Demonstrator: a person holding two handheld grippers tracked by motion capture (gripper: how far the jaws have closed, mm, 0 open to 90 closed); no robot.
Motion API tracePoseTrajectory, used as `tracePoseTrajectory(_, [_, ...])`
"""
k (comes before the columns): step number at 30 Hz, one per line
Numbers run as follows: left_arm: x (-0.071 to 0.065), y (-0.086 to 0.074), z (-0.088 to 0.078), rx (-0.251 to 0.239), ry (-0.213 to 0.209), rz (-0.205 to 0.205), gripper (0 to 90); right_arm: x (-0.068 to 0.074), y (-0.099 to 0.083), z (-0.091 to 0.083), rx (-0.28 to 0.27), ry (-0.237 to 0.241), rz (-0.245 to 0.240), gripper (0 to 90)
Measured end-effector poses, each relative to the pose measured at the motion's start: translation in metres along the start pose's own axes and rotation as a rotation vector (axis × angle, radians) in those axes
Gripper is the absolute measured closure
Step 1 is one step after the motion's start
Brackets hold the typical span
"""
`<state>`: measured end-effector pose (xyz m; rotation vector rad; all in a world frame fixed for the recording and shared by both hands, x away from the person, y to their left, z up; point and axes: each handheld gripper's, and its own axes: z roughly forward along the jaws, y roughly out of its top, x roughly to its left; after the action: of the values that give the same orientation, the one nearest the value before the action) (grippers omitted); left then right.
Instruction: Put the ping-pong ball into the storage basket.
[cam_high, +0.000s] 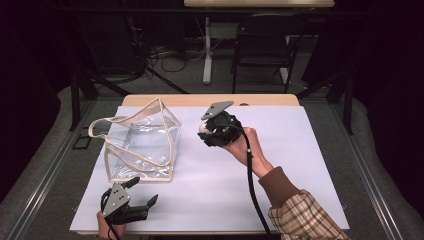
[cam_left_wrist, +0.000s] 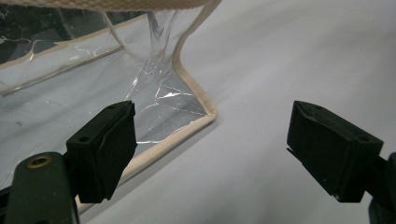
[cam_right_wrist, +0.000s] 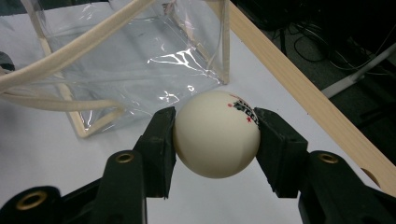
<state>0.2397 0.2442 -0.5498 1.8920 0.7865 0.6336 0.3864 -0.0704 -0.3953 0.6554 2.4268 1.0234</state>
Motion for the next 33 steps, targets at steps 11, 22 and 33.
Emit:
tracePoseTrajectory(11, [0.000, 0.000, 0.000, -0.001, 0.001, -0.002, 16.0, 0.002, 0.008, -0.001, -0.009, -0.003, -0.013, 51.0])
tracePoseTrajectory(22, [0.000, 0.000, 0.000, 0.000, 0.001, 0.001, 16.0, 0.003, 0.017, -0.004, -0.018, -0.002, -0.020, 51.0])
tracePoseTrajectory(33, [0.000, 0.000, -0.001, -0.001, 0.002, -0.002, 16.0, 0.003, 0.023, -0.002, -0.022, 0.001, -0.022, 51.0])
